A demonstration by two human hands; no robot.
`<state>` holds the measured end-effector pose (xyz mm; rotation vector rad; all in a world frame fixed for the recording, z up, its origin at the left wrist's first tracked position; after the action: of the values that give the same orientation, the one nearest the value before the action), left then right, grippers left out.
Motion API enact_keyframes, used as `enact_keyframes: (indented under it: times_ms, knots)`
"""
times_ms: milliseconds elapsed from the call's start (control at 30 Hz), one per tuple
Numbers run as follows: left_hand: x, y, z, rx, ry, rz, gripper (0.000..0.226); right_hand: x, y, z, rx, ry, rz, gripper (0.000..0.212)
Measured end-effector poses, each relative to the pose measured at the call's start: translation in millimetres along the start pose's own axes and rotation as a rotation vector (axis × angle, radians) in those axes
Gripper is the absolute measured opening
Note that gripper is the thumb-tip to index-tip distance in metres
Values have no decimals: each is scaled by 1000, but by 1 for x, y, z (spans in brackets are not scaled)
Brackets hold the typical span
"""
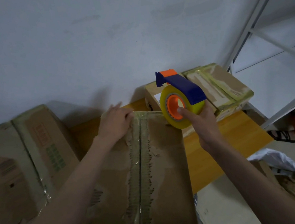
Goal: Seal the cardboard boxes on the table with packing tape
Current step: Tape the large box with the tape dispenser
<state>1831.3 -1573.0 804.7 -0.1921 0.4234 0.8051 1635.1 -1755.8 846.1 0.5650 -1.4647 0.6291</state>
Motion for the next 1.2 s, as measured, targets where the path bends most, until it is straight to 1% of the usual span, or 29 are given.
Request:
enact_keyframes:
  times_ms: [67, 100, 200, 267, 300, 367, 400, 467, 567, 633, 667, 733, 833, 933, 1067, 1200]
  knots:
    - [-32, -6, -10, 102, 190, -47, 27, 0, 1, 0, 12, -24, 2, 66]
    - [-45, -10, -17, 128, 234, -58, 26, -1, 2, 1, 17, -47, -2, 66]
    - [-68, -23, -30, 136, 269, -45, 24, -7, 5, 11, -9, -146, -53, 64]
    - [-74, -29, -35, 133, 272, -10, 14, -10, 5, 22, -59, -208, -89, 64]
    - [-77, -31, -36, 124, 271, 15, 14, -11, 5, 28, -89, -232, -107, 63]
    - [-84, -34, -38, 84, 247, 76, 39, -11, 5, 40, -131, -259, -137, 61]
    - [-87, -35, -40, 69, 235, 101, 46, -11, 5, 45, -143, -263, -144, 59]
    - [-92, -39, -42, 74, 218, 121, 49, -12, 5, 54, -160, -257, -158, 56]
    - [-94, -46, -47, 135, 338, 105, 42, -14, 6, 61, -177, -236, -177, 53]
    - [-98, -49, -52, 162, 419, 80, 29, -16, 5, 62, -183, -226, -188, 53]
    - [-101, -50, -56, 173, 423, 62, 22, -16, 5, 62, -183, -227, -190, 53]
    - [-107, -50, -60, 205, 371, 33, 16, -17, 5, 61, -177, -228, -189, 56]
    - [-112, -49, -59, 247, 240, 8, 27, -18, 4, 60, -157, -213, -179, 59]
    - [-112, -46, -59, 257, 98, 11, 30, -19, 4, 58, -158, -213, -177, 60]
    - [-118, -46, -63, 242, 77, 114, 36, -22, 5, 60, -146, -208, -181, 61]
    - [-126, -50, -69, 187, -9, 225, 37, -24, 8, 65, -136, -204, -169, 69]
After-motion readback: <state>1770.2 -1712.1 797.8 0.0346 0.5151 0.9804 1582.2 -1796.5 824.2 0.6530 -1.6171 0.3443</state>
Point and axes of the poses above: each hand's wrist, its own y-axis away from the middle knuckle, its own z-axis out of the back of the hand, x = y × z, the point moved 3 cm from there along -y, towards the middle knuckle, and after that the axes turned 3 degrees about z, right-handed, at the moved point
